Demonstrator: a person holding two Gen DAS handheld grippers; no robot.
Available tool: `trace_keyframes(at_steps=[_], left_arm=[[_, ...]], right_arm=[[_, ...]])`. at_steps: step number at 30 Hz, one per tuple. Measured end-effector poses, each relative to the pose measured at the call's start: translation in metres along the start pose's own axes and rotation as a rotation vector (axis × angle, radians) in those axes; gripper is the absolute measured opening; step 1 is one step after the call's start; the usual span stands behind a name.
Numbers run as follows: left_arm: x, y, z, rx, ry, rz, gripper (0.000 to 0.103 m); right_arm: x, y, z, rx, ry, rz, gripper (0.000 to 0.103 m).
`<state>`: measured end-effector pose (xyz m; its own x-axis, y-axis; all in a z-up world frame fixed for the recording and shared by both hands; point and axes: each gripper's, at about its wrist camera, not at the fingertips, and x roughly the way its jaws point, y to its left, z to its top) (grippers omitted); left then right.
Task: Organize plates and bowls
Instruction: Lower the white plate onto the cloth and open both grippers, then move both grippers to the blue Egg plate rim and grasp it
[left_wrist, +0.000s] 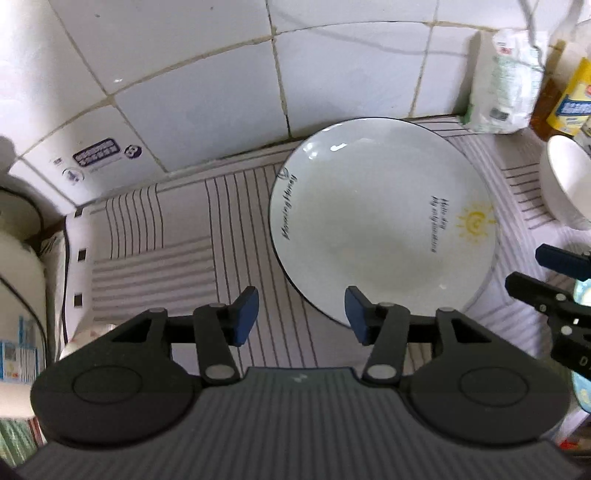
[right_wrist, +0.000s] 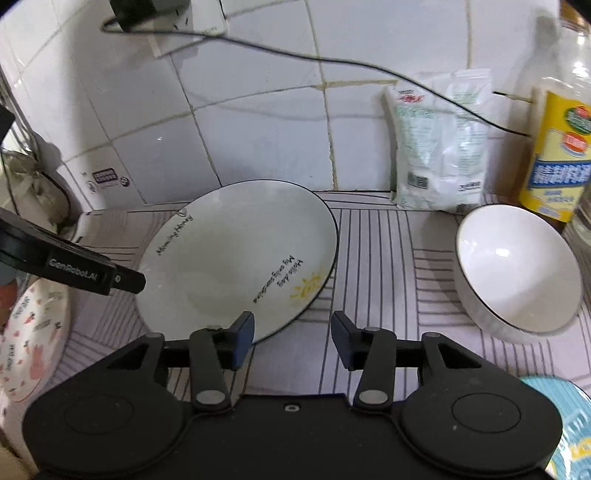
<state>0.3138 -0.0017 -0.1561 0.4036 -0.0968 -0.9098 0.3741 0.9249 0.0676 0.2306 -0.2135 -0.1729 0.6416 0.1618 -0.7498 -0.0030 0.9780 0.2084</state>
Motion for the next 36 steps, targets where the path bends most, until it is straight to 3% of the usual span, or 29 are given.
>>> trace_keyframes(at_steps=[14, 18, 23, 29, 36], left_arm=[[-0.087, -0.063, -0.029, 0.005, -0.079, -0.076, 0.06], [-0.101, -0.092, -0.041, 0.024, -0.085, -0.098, 0.063], [-0.106, -0.127, -0.053, 0.051, -0.069, -0.112, 0.068], [-0.103, -0.166, -0.073, 0.089, -0.027, -0.112, 0.069], [-0.094, -0.195, -0.082, 0.098, -0.004, -0.132, 0.073]], right_arm=[[-0.131, -0.022, -0.024, -0.027, -0.161, 0.02, 0.063], [-0.166, -0.036, -0.04, -0.024, -0.194, 0.008, 0.066], [-0.206, -0.055, -0.07, -0.054, -0.299, 0.051, 0.072], [-0.213, -0.073, -0.098, -0.054, -0.293, 0.003, 0.073], [-0.193, -0.103, -0.134, -0.015, -0.208, -0.081, 0.073]])
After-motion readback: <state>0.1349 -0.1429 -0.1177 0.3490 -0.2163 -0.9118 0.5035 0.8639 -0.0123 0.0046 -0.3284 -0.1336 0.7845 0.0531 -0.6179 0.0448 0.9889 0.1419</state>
